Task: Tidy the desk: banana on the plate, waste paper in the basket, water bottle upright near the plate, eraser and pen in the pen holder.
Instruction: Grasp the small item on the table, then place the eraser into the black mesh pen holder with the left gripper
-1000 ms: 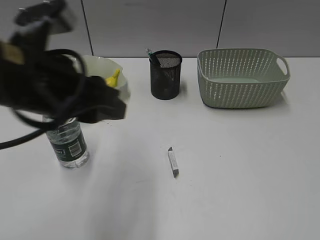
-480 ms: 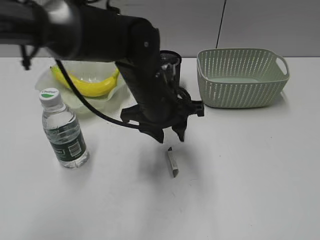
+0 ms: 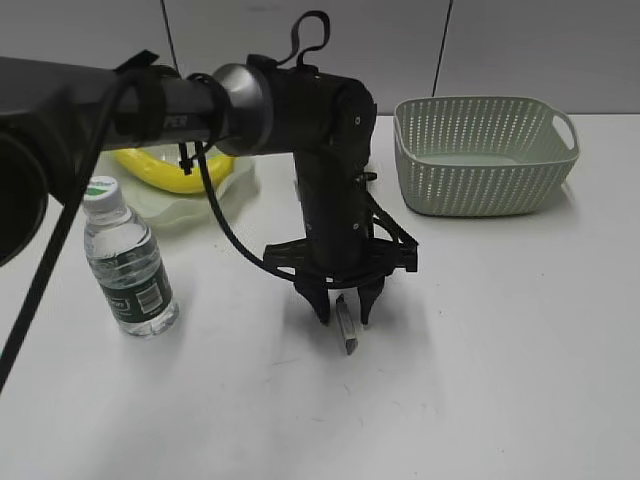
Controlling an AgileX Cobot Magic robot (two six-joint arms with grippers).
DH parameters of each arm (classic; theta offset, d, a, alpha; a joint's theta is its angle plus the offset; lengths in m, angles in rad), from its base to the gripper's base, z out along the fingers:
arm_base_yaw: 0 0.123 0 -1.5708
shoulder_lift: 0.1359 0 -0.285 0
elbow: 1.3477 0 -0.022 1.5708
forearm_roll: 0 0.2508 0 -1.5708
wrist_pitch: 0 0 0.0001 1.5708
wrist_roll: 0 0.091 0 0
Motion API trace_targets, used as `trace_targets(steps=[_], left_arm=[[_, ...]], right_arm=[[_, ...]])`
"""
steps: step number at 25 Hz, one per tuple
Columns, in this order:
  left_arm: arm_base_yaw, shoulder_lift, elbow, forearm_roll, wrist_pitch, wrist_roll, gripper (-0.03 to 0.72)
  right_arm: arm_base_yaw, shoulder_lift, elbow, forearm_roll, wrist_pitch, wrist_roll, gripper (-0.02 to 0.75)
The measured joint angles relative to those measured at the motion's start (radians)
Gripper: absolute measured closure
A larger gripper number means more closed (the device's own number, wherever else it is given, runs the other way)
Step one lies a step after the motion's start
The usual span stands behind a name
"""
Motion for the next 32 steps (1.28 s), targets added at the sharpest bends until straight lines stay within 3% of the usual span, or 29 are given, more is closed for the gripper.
trace_targets(steps=[2,6,7,14,20,23,26,32], left_arm=[[0.0,0.015,-0.012,0.0,0.001,0.0,0.391],[0.0,0.02,-0.022,0.0,0.02,0.0,0.596],[0.0,0.022,-0.033,0.0,0.033,0.006,0.61],[0.0,0.015,-0.248,0.072,0.06,0.019,0.61],[0.028,-0.028,-0.482,0.345,-0.013,0.02,0.61],[0.064,-0.03,-0.501,0.421,-0.164,0.02,0.61],[0.096,-0.004,-0.501,0.426,-0.28,0.02,0.61],[0.131,0.079,-0.501,0.415,-0.329,0.02,0.608]], right_arm=[[0.0,0.0,0.0,0.0,0.0,0.0,0.356],[0.0,0.0,0.0,0.0,0.0,0.001,0.356],[0.0,0.0,0.0,0.0,0.0,0.001,0.356],[0.0,0.0,0.0,0.0,0.0,0.001,0.356],[0.0,0.0,0.0,0.0,0.0,0.0,0.356],[0.0,0.0,0.0,0.0,0.0,0.0,0.356],[0.0,0.0,0.0,0.0,0.0,0.0,0.356],[0.0,0.0,0.0,0.0,0.0,0.001,0.356]])
